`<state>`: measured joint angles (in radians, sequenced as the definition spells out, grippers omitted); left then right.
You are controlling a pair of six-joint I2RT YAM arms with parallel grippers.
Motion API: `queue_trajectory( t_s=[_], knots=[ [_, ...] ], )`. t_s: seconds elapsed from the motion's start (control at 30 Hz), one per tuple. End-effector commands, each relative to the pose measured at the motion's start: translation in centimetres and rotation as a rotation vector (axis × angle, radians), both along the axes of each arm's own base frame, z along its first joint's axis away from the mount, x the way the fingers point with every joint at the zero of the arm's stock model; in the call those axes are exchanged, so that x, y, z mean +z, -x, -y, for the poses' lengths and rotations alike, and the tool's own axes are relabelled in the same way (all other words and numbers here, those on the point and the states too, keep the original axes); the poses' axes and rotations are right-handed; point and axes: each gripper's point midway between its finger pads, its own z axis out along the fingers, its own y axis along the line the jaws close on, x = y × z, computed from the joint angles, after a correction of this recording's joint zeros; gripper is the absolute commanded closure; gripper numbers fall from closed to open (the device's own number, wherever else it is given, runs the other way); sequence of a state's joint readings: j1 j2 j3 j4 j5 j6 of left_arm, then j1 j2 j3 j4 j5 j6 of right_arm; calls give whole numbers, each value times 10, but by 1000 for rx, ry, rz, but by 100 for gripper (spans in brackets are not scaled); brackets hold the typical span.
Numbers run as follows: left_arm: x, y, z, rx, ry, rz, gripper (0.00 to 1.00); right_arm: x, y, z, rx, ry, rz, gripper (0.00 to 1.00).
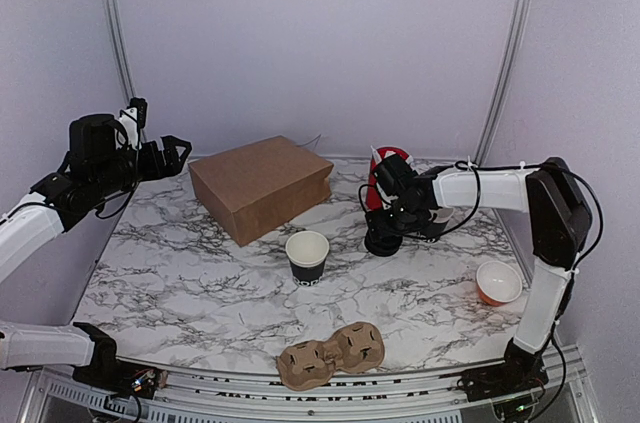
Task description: Pack the takeout coffee
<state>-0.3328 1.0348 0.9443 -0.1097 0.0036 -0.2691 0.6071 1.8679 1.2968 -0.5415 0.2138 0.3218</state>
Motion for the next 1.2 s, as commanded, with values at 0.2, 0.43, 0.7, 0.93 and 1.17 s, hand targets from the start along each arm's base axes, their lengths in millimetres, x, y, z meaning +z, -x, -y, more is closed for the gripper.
queue_trajectory(
  t_s=[0.2,0.43,0.7,0.93,1.17],
  knots=[
    [-3,-2,1,-9,5,3,1,5,-4,5,-6,-17,9,18],
    [-2,-2,0,-5,5,6,1,-2,-6,4,-7,-81,-7,21],
    [-2,-2,1,-6,3,5,1,2,-7,5,-12,-83,3,37],
    [-3,-2,1,-7,5,4,1,17,-5,8,-15,-61,28,39],
    [-4,-2,1,-8,4,0,1,22,-4,9,-14,-49,37,36]
  ],
)
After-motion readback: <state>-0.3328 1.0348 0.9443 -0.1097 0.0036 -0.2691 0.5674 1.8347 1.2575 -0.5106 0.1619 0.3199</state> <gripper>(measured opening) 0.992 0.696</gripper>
